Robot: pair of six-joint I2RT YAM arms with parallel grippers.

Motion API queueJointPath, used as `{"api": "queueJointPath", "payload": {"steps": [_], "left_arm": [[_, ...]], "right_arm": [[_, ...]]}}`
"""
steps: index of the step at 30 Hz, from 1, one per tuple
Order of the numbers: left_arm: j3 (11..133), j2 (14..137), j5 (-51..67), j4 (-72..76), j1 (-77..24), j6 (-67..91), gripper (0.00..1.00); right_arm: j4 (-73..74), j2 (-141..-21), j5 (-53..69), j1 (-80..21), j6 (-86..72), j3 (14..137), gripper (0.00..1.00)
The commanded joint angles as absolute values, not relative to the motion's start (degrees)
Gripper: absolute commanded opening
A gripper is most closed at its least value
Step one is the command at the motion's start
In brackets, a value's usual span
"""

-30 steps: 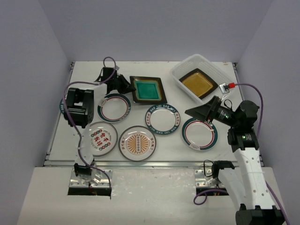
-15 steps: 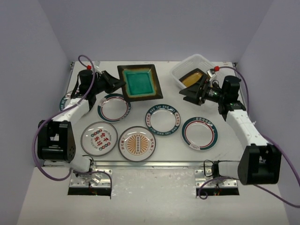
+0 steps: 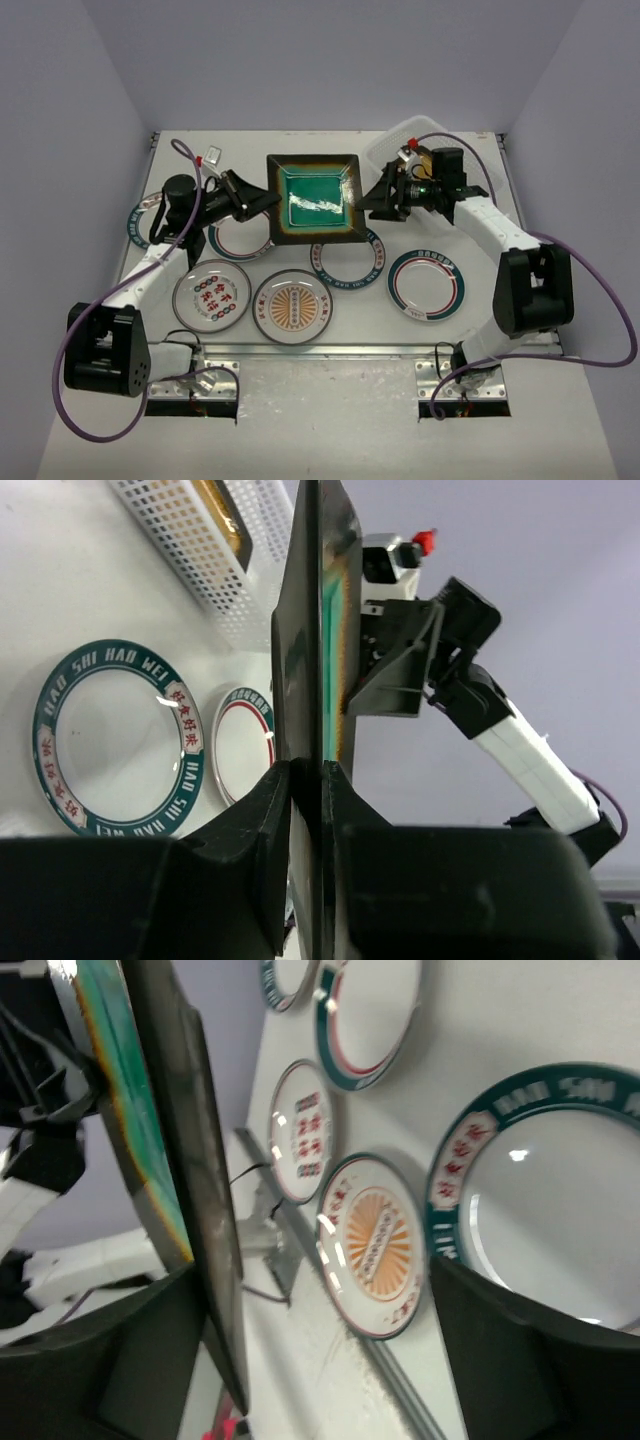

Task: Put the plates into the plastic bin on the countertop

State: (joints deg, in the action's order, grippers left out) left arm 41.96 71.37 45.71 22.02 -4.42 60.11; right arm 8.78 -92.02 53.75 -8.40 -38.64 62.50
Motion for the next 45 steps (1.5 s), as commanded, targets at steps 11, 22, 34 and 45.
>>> {"api": "queueJointPath", "payload": {"steps": [11,22,34,45], "left_arm": [[38.1,68.0,51.6,42.6,-6.7,70.4,0.00],[45.4,66.4,44.9,20.4,-6.6,54.8,0.58],[55.0,52.7,11.2,-18.0,-1.1,29.1,1.00],[40.4,43.5,17.8,-17.4,-2.0,19.4,1.00]], "right_arm": [[-17.1,-89.6,63.0,-10.9,-55.0,56.0,0.24],[-26.1,-86.1,61.5,-10.1,-64.3,50.7,0.00],[-10.7,-79.5,43.8,9.5,-66.9,50.4,0.00],[-3.2,-90.8,20.4,14.1,-67.8,62.6,0.00]]}}
